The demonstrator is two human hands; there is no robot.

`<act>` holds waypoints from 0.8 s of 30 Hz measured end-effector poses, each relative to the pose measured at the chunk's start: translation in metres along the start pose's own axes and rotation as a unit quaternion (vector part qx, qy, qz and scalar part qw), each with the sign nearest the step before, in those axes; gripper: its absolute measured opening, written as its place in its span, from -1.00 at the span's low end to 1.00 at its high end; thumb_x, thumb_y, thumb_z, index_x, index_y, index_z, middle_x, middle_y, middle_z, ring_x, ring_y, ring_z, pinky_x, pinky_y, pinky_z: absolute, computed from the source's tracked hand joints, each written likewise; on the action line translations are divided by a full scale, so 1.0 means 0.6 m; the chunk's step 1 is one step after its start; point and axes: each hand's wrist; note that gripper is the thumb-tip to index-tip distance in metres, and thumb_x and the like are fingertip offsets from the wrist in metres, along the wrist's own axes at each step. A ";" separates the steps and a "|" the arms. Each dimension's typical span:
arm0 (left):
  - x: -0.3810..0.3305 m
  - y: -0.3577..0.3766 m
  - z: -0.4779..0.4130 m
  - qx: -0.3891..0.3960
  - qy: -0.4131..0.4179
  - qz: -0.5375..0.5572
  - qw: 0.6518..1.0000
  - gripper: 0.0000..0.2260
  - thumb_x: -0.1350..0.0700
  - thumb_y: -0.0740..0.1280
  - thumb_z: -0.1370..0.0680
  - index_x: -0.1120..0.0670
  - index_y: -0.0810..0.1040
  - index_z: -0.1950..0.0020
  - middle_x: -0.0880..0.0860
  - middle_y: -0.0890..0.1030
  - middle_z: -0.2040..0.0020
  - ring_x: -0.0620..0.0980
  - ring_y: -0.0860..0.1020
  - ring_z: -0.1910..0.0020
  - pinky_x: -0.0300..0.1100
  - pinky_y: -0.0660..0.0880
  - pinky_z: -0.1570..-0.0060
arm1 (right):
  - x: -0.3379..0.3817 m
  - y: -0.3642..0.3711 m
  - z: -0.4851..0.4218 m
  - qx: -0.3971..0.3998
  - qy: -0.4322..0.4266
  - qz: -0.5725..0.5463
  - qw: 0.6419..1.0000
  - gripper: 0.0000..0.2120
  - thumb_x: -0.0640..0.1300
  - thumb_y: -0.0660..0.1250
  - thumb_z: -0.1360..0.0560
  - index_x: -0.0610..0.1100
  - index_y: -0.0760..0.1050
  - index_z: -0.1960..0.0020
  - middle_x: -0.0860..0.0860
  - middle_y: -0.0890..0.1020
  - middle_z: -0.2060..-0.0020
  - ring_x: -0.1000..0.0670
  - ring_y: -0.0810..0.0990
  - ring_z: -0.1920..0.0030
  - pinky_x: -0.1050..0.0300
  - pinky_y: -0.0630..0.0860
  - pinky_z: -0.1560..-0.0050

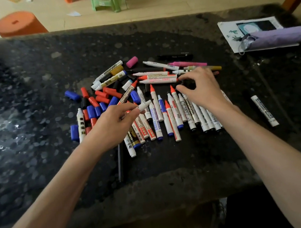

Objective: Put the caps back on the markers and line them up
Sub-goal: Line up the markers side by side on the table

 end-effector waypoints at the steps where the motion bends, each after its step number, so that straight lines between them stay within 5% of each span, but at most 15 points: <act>1: 0.001 -0.001 0.001 0.000 -0.001 0.001 1.000 -0.78 -0.05 0.21 -0.69 -0.13 0.65 -0.16 -0.03 0.42 0.37 -0.15 0.28 0.48 -0.21 0.27 0.42 | 0.006 0.005 -0.002 0.003 0.007 0.010 1.000 -0.70 0.02 0.46 -0.57 -0.02 0.65 -0.27 -0.04 0.60 -0.25 -0.08 0.45 -0.36 0.01 0.35 -0.38; 13: 0.009 -0.006 0.004 -0.006 -0.004 0.004 1.000 -0.79 -0.06 0.20 -0.70 -0.12 0.63 -0.18 -0.22 0.45 0.47 -0.18 0.32 0.53 -0.31 0.26 0.47 | 0.010 -0.002 0.000 -0.008 0.018 0.041 0.999 -0.72 -0.07 0.50 -0.54 -0.01 0.65 -0.24 -0.01 0.69 -0.12 -0.05 0.57 -0.25 -0.03 0.50 -0.26; 18: 0.009 -0.001 0.003 0.002 -0.005 -0.019 1.000 -0.75 -0.09 0.21 -0.69 -0.10 0.62 -0.26 -0.14 0.55 0.31 -0.19 0.46 0.45 -0.35 0.35 0.45 | 0.030 -0.028 0.014 0.001 0.055 -0.117 0.992 -0.63 -0.08 0.41 -0.61 0.07 0.53 -0.41 0.07 0.65 -0.11 0.06 0.61 -0.13 0.03 0.57 -0.23; 20: 0.009 0.001 0.000 0.018 -0.009 -0.020 1.000 -0.73 -0.14 0.21 -0.67 -0.13 0.60 -0.29 -0.06 0.64 0.17 -0.07 0.61 0.27 -0.11 0.58 0.26 | 0.047 -0.033 0.029 0.057 0.054 -0.140 0.987 -0.64 -0.06 0.31 -0.67 0.09 0.49 -0.46 0.06 0.62 -0.19 0.12 0.59 -0.11 0.15 0.54 -0.13; 22: 0.006 0.004 -0.003 0.023 -0.012 -0.019 0.999 -0.71 -0.18 0.22 -0.66 -0.15 0.59 -0.30 -0.08 0.66 0.07 -0.04 0.64 0.12 -0.01 0.61 0.08 | 0.060 -0.038 0.049 0.102 0.073 -0.209 0.970 -0.74 -0.05 0.28 -0.69 0.11 0.54 -0.36 0.08 0.66 -0.15 0.20 0.62 -0.03 0.23 0.53 -0.01; 24: 0.000 0.009 -0.006 0.030 -0.011 -0.020 0.999 -0.70 -0.17 0.22 -0.66 -0.14 0.59 -0.31 -0.14 0.63 0.04 -0.15 0.60 0.08 -0.11 0.56 0.04 | 0.066 -0.043 0.073 0.129 0.123 -0.313 0.933 -0.84 -0.03 0.35 -0.66 0.14 0.54 -0.22 0.10 0.70 -0.07 0.19 0.68 -0.03 0.15 0.58 -0.06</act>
Point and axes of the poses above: each hand's wrist, its own z-axis away from the middle knuckle, its own y-axis out of the palm, x = y × z
